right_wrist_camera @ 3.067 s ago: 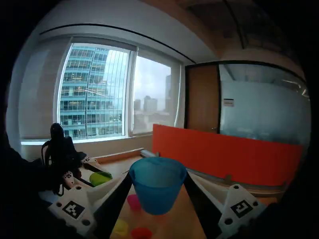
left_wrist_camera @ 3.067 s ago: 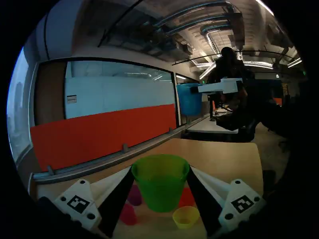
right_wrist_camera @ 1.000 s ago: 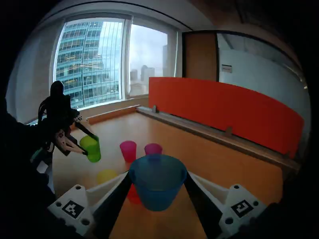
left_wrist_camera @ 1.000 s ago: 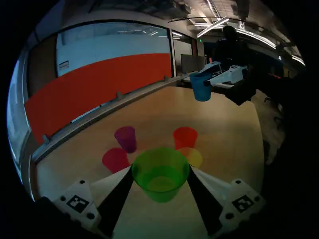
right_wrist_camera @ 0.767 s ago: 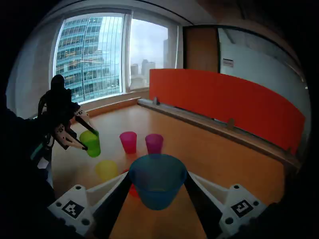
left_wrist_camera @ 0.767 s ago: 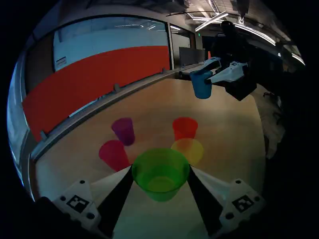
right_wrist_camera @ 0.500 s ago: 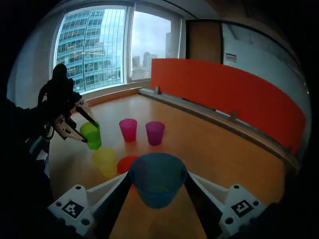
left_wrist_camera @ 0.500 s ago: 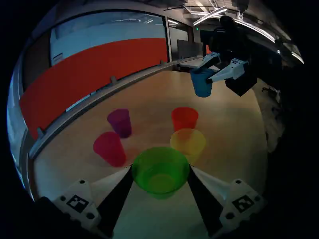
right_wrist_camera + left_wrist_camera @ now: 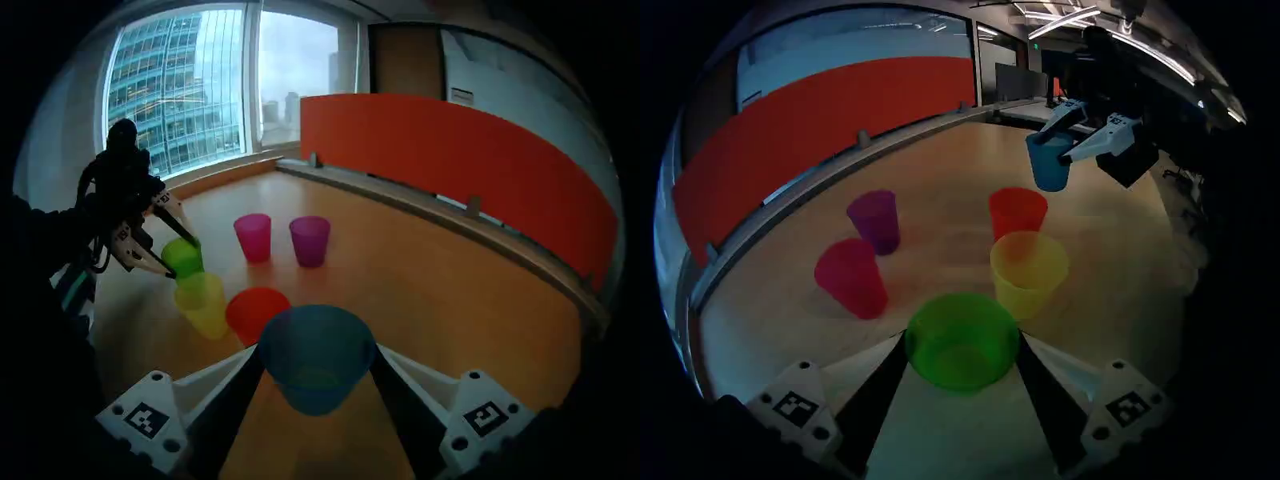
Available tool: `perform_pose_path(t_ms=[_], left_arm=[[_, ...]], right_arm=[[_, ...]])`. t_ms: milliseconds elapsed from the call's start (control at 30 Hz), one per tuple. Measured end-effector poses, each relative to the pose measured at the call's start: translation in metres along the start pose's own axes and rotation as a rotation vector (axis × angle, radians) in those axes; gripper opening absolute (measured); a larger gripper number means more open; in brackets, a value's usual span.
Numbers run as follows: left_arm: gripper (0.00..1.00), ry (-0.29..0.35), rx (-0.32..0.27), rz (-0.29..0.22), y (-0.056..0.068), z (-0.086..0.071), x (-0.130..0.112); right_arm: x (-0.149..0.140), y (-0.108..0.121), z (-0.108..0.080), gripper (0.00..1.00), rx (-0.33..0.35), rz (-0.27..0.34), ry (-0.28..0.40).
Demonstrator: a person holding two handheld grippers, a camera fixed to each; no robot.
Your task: Pour water
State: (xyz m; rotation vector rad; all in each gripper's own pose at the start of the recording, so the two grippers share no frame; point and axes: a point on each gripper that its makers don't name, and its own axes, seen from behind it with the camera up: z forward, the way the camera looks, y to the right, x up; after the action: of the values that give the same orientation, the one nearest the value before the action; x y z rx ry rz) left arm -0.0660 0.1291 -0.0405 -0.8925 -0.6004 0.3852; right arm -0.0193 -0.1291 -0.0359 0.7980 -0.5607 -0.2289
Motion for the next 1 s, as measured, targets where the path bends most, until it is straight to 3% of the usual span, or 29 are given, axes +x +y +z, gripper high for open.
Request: perform_pose_path(t_ms=[300, 1000], left_arm=[[0.89, -0.004, -0.011, -0.013, -0.001, 0.007, -0.005], [0.92, 0.006, -0.036, -0.056, -0.001, 0.003, -0.013]], right_arm=[[-0.01, -0.004, 0.008, 0.93, 0.008, 0.006, -0.019], [-0.034, -0.013, 0.021, 0.93, 0.017, 0.022, -0.049]])
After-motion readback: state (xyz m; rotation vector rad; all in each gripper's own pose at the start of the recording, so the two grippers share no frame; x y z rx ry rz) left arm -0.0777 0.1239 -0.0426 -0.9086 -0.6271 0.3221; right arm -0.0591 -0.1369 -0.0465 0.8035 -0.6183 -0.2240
